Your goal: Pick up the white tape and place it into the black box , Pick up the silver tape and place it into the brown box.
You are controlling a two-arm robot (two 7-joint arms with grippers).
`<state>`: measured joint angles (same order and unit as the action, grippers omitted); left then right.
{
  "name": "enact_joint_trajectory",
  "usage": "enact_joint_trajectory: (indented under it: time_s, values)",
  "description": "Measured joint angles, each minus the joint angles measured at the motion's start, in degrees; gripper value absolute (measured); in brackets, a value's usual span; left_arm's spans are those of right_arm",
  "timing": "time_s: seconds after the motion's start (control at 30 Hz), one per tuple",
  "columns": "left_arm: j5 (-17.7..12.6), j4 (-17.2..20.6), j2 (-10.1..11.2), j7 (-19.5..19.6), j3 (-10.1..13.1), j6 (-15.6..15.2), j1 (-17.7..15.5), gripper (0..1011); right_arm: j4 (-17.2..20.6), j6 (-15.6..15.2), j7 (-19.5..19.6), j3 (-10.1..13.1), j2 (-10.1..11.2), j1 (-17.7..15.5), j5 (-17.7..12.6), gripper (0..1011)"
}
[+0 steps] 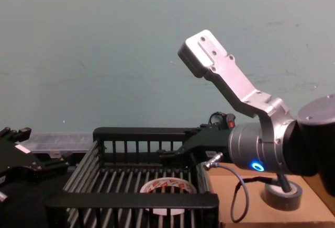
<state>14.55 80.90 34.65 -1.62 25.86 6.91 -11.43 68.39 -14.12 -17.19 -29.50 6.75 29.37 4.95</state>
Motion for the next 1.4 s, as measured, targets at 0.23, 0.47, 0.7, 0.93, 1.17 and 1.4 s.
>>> enact_joint_trajectory:
  time_s: [0.23, 0.47, 0.7, 0.93, 1.17, 1.4]
  values:
    - [0.0, 0.0, 0.0, 0.0, 0.0, 0.0, 0.0, 1001, 0.0, 0.0, 0.0, 0.0, 0.0, 0.0, 0.0, 972]
    - [0.0, 0.0, 0.0, 0.0, 0.0, 0.0, 0.0, 1001, 1.1, 0.0, -0.5, 0.6, 0.1, -0.6, 0.0, 1002]
    - [0.0, 0.0, 0.0, 0.0, 0.0, 0.0, 0.0, 1001, 6.3, -0.3, -0.8, 2.7, 1.8, -3.4, -0.4, 1002]
    - [0.0, 0.0, 0.0, 0.0, 0.0, 0.0, 0.0, 1001, 14.3, -0.9, -0.9, 6.3, 5.6, -8.4, -1.4, 1002]
    - [0.0, 0.0, 0.0, 0.0, 0.0, 0.0, 0.0, 1001, 19.8, -0.2, -0.6, 9.8, 8.9, -13.2, -2.4, 1002]
    - [0.0, 0.0, 0.0, 0.0, 0.0, 0.0, 0.0, 1001, 22.5, 2.2, 0.5, 12.8, 11.6, -17.3, -2.5, 1002]
